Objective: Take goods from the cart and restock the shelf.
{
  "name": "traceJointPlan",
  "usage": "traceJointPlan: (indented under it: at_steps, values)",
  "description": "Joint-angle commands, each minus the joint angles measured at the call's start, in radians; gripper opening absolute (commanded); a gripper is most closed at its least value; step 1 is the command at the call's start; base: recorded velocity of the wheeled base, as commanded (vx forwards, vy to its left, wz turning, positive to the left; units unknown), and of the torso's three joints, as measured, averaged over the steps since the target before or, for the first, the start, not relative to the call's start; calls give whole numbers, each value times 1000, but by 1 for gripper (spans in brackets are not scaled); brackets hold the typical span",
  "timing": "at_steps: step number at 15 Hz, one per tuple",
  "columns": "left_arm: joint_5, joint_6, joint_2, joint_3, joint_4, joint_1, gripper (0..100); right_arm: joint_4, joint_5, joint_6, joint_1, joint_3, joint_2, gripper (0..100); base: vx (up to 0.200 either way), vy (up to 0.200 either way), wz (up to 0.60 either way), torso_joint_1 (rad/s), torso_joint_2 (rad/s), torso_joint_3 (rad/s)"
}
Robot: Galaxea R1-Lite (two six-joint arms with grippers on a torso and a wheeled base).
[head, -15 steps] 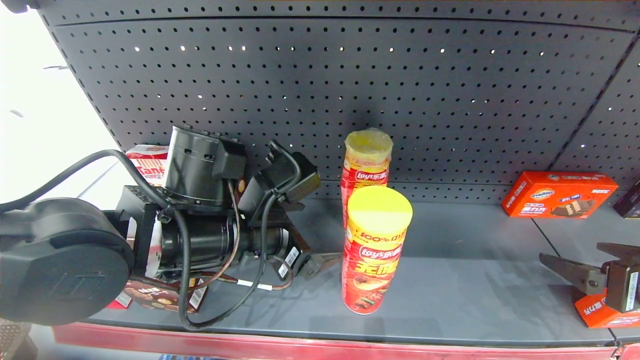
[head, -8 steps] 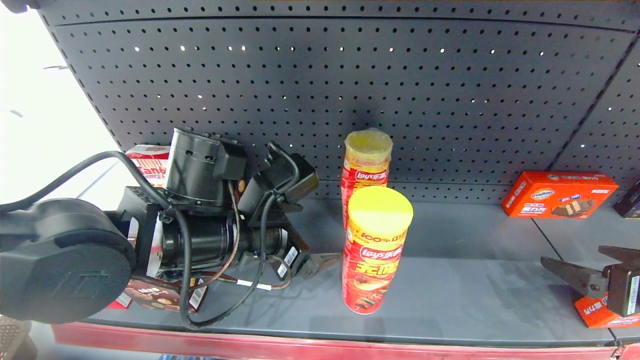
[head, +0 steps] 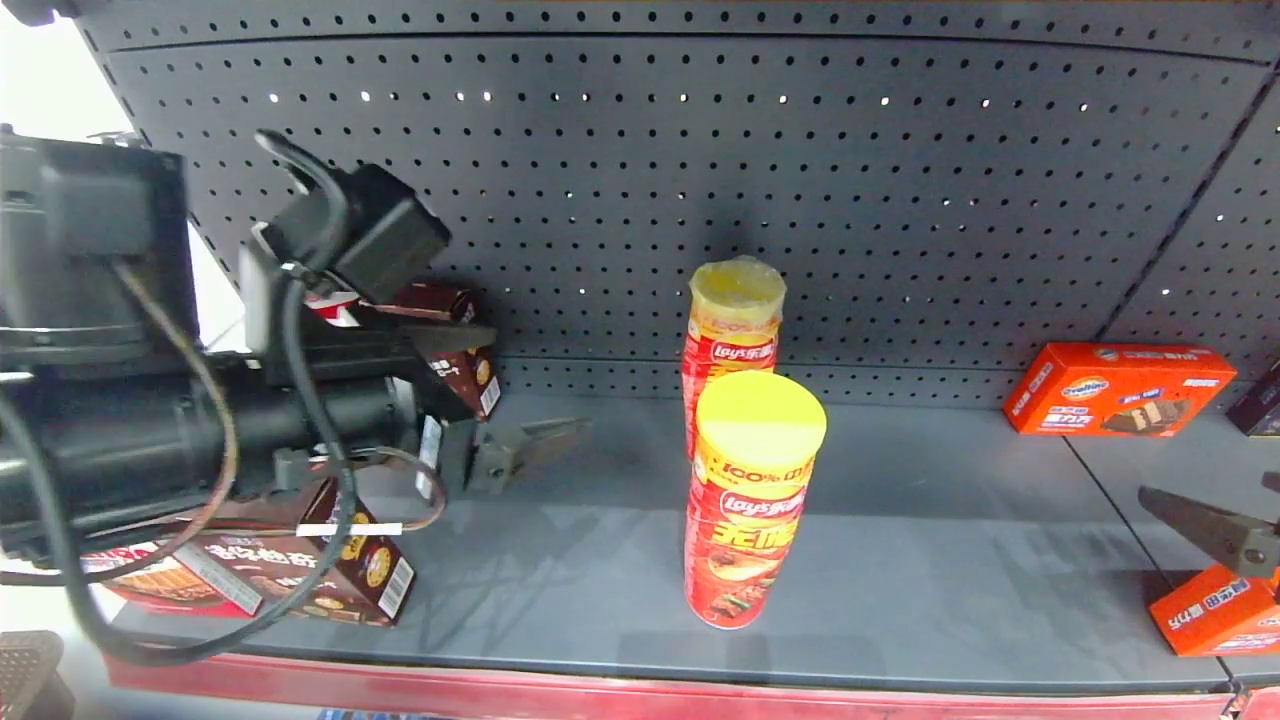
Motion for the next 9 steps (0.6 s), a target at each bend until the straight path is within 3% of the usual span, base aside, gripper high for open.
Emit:
traceJointPlan:
  at_steps: [1, 2, 4, 7, 9]
  values:
    - [0, -9, -187, 79, -1, 54, 100, -1, 0, 0, -28, -1, -56, 100, 0, 0, 0, 0, 0, 0]
    - [4, -42, -322, 172, -2, 79, 100, 4, 0, -2, -36, 14, -94, 100, 0, 0, 0, 0, 0, 0]
    - [30, -72, -538, 311, 1, 81, 100, 4, -31, -3, -36, 49, -143, 100, 0, 0, 0, 0, 0, 0]
    - [136, -68, -868, 471, 24, 81, 100, 4, -35, -3, -38, 69, -206, 100, 0, 0, 0, 0, 0, 0]
    - [239, -58, -1083, 498, 151, 82, 100, 5, -35, -6, -38, 80, -246, 100, 0, 0, 0, 0, 0, 0]
